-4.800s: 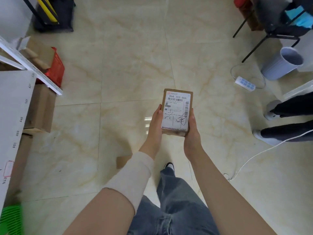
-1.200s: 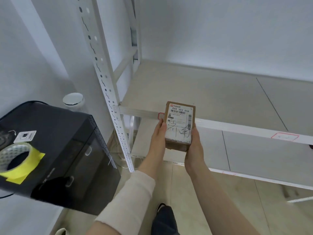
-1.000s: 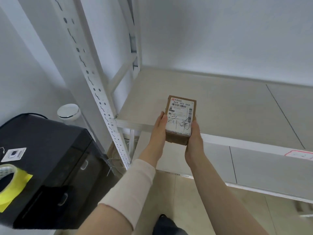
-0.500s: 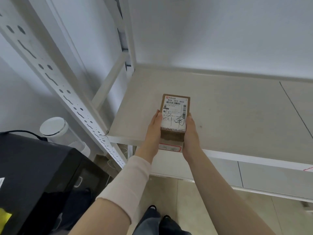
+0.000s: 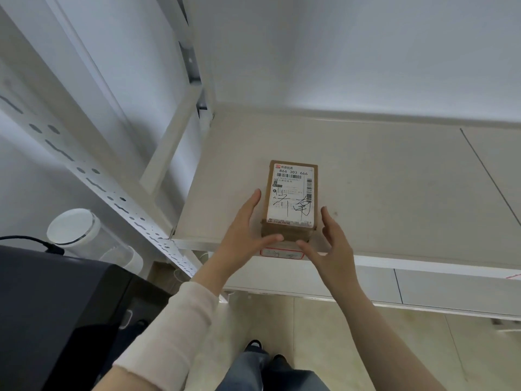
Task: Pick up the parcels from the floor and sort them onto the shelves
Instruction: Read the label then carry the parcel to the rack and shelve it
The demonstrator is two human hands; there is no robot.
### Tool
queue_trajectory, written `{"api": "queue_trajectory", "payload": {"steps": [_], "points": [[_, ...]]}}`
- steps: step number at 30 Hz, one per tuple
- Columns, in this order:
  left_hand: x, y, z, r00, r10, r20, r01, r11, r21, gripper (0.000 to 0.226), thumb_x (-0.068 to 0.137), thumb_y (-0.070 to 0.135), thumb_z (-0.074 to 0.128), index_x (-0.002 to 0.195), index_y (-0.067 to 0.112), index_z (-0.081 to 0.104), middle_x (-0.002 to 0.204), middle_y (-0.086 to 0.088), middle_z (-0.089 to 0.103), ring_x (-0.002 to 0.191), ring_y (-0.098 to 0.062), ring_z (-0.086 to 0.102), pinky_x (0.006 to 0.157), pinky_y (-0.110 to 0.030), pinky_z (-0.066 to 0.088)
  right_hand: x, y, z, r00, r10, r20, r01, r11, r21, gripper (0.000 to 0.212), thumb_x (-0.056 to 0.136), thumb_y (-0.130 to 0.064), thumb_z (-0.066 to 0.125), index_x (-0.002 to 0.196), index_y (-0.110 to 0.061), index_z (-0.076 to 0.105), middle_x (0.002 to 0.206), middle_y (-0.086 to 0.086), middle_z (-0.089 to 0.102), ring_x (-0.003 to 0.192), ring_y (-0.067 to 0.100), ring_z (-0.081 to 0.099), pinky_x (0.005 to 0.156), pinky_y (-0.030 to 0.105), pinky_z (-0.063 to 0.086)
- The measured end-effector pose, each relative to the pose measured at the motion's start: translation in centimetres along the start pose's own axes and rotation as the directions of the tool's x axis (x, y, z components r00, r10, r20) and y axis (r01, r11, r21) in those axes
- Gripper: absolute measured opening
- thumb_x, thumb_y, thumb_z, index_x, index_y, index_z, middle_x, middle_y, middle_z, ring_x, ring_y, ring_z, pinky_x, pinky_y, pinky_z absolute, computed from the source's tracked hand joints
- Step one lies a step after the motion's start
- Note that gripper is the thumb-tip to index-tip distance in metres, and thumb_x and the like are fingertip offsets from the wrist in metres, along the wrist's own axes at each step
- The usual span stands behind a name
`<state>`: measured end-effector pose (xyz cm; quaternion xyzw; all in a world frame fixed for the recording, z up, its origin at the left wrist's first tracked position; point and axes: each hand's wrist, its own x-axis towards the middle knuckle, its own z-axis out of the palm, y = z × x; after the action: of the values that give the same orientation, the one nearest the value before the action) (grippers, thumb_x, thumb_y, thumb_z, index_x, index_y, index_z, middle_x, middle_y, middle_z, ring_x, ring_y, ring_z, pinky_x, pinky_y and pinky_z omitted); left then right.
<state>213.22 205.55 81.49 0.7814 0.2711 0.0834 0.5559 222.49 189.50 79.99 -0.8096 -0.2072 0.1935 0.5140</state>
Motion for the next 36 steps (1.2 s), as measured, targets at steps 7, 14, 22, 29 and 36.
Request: {"api": "queue_trajectory", "payload": {"steps": [7, 14, 22, 29, 36], "points": [[1.2, 0.2, 0.7, 0.999, 0.024, -0.032, -0.027, 0.993, -0.115, 0.092, 0.074, 0.01, 0.078, 0.15, 0.021, 0.028, 0.149, 0.003, 0.045, 0.136, -0.015, 0.044, 0.111, -0.032, 0.04, 1.8, 0.2, 0.6, 0.999, -0.035, -0.031, 0.035, 0.999, 0.003, 0.069, 0.08, -0.014, 0.073, 0.144, -0.012, 0.046, 0.133, 0.003, 0.063, 0.118, 0.014, 0.06, 0.095, 0.012, 0.048], [4.3, 0.3, 0.6, 0.998, 0.03, -0.049, -0.037, 0.989, -0.141, 0.095, 0.072, 0.009, 0.079, 0.151, 0.018, 0.028, 0.151, 0.002, 0.045, 0.137, -0.014, 0.043, 0.103, -0.013, 0.04, 4.6, -0.8, 0.6, 0.998, -0.042, -0.048, 0.043, 0.999, 0.02, 0.068, 0.081, -0.011, 0.072, 0.143, -0.009, 0.046, 0.128, 0.003, 0.063, 0.107, 0.01, 0.059, 0.083, -0.004, 0.042], [7.8, 0.6, 0.3, 0.999, 0.029, -0.038, -0.037, 0.975, -0.221, 0.093, 0.071, 0.003, 0.078, 0.15, 0.018, 0.03, 0.149, 0.001, 0.045, 0.138, -0.014, 0.041, 0.107, -0.021, 0.04, 7.9, -1.7, 0.1, 0.999, -0.022, -0.033, 0.024, 0.998, 0.056, 0.066, 0.081, -0.004, 0.072, 0.141, -0.007, 0.046, 0.123, 0.001, 0.06, 0.106, 0.011, 0.058, 0.074, -0.004, 0.043], [8.8, 0.5, 0.5, 0.999, 0.035, -0.041, -0.045, 0.963, -0.267, 0.092, 0.072, 0.002, 0.077, 0.149, 0.018, 0.03, 0.149, -0.001, 0.045, 0.136, -0.013, 0.043, 0.095, -0.005, 0.044, 9.1, -1.8, -0.1, 1.0, -0.024, -0.018, 0.026, 0.998, 0.065, 0.064, 0.081, -0.006, 0.071, 0.14, -0.006, 0.046, 0.125, 0.004, 0.061, 0.104, 0.01, 0.058, 0.073, -0.003, 0.044], [8.8, 0.6, 0.7, 0.999, 0.026, -0.038, -0.036, 0.955, -0.295, 0.092, 0.074, -0.003, 0.074, 0.151, 0.013, 0.026, 0.15, -0.004, 0.042, 0.138, -0.015, 0.041, 0.111, -0.027, 0.04, 9.1, -1.8, 0.1, 1.0, -0.002, -0.021, 0.003, 0.997, 0.082, 0.066, 0.083, -0.004, 0.069, 0.144, -0.004, 0.042, 0.135, 0.011, 0.059, 0.11, 0.011, 0.056, 0.075, -0.003, 0.044]]}}
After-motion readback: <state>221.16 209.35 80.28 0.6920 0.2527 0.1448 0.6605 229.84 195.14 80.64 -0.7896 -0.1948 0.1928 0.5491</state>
